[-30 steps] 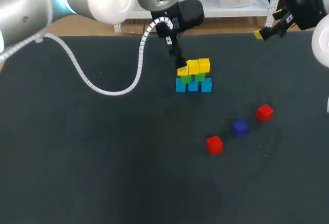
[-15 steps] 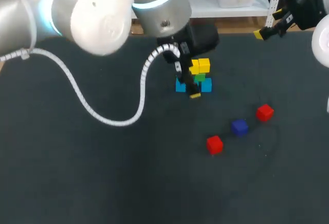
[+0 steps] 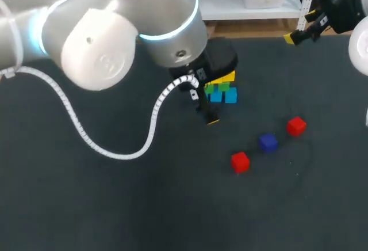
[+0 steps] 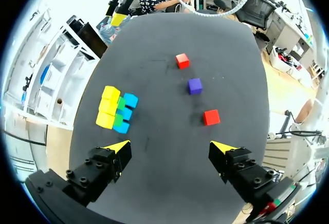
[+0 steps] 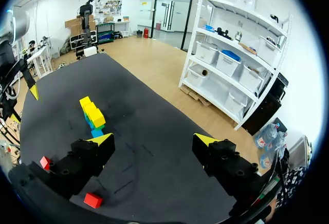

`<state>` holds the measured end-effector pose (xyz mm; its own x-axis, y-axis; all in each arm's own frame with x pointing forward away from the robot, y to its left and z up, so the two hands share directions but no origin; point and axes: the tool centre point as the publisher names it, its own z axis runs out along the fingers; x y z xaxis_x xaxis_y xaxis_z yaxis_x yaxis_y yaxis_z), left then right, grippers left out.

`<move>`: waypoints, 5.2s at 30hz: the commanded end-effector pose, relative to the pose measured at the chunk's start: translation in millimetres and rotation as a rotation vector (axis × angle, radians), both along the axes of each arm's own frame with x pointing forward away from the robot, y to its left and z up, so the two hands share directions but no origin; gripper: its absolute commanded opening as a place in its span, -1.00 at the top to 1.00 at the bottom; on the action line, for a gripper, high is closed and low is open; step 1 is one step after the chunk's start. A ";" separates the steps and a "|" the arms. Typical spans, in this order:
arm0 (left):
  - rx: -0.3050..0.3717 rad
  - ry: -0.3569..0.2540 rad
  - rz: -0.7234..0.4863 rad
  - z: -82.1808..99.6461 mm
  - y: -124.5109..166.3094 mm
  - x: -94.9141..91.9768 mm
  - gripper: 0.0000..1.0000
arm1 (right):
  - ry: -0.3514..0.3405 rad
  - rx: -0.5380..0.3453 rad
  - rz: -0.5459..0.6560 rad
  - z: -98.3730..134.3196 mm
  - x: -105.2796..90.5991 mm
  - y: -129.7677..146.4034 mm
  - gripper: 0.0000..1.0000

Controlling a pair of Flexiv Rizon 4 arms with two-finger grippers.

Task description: Place the blue cubes, place green cubes on the blue cubes, place the yellow cubes on the green cubes, then place the red cubes on the yellow cubes, and place purple cube on the red cubes.

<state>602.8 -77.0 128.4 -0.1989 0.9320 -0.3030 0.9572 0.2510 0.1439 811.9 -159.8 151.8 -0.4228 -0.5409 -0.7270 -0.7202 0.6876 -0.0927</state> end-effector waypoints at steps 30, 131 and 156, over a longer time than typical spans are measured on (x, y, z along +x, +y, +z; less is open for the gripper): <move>-0.366 -0.355 0.498 72.1 153.8 56.6 -1.00 | 0.001 0.003 0.004 -0.2 0.7 -0.7 -1.00; -0.456 -0.400 0.616 90.1 203.7 95.5 -1.00 | 0.201 -0.626 1.117 -110.9 -233.4 139.2 -1.00; -0.456 -0.400 0.616 90.1 203.7 95.5 -1.00 | 0.301 -0.569 1.132 -146.0 -264.9 142.3 -1.00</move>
